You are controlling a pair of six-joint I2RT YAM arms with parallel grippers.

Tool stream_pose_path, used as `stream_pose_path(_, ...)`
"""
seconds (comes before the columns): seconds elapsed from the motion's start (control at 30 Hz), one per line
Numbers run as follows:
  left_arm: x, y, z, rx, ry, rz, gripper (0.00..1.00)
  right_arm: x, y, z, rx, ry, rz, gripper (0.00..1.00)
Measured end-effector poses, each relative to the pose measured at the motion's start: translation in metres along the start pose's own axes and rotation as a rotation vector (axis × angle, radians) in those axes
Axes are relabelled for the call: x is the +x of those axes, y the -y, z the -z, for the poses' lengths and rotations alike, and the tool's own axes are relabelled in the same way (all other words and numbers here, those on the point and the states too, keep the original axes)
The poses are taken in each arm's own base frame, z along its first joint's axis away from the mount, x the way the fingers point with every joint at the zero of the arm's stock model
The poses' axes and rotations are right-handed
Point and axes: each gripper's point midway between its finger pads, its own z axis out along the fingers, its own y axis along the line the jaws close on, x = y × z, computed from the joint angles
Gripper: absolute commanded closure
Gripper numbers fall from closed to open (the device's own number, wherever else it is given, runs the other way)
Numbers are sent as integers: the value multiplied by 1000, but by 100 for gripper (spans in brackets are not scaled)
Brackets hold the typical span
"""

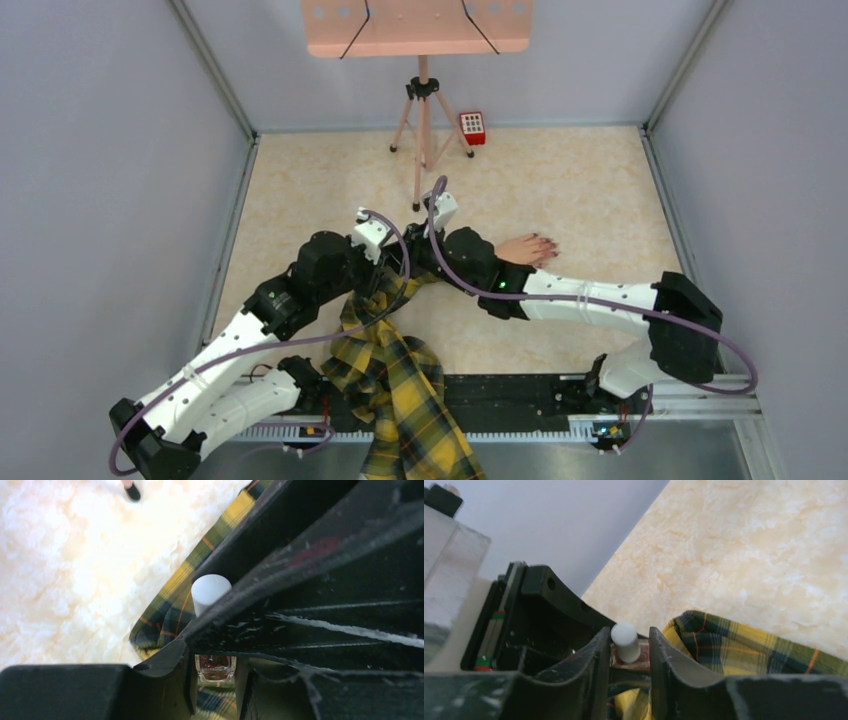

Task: Paint the nails
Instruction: Screw the nail polish bottle.

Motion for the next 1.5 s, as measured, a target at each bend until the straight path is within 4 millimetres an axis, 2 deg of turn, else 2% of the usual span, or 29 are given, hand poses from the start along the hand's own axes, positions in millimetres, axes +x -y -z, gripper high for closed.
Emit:
stream_pose_path(0.1,-10,5,-1,32,38,-11,100,-5,2,12,15,5,27,44)
stream_pose_path(0.2,-16,11,-1,67,62,-17,100,-15,4,27,26,31,45,33)
stream_pose_path(0.4,-29,17,-2,100,111,-21,100,-30,7,54,49,82,67,16)
stream_pose_path(0.73,-35,17,-3,100,133,-16,100,-35,48,90,195,118,123,4)
stream_pose_path(0.9,-36,18,-3,105,139,-15,100,-50,68,110,211,163,121,1)
stream_pose_path(1.0,-37,23,-2,130,141,-6,100,-59,74,122,185,195,122,1)
stream_pose_path(1.13,-38,36,0,209,146,-6,100,-70,65,138,95,247,132,1)
stream_pose_path(1.23,-40,52,4,299,154,-12,100,-79,51,147,8,281,150,1)
stream_pose_path(1.37,-41,78,14,457,165,-25,100,-82,24,157,-142,300,192,1)
stream_pose_path(1.5,-41,103,29,622,165,-36,100,-74,-8,162,-325,270,250,1)
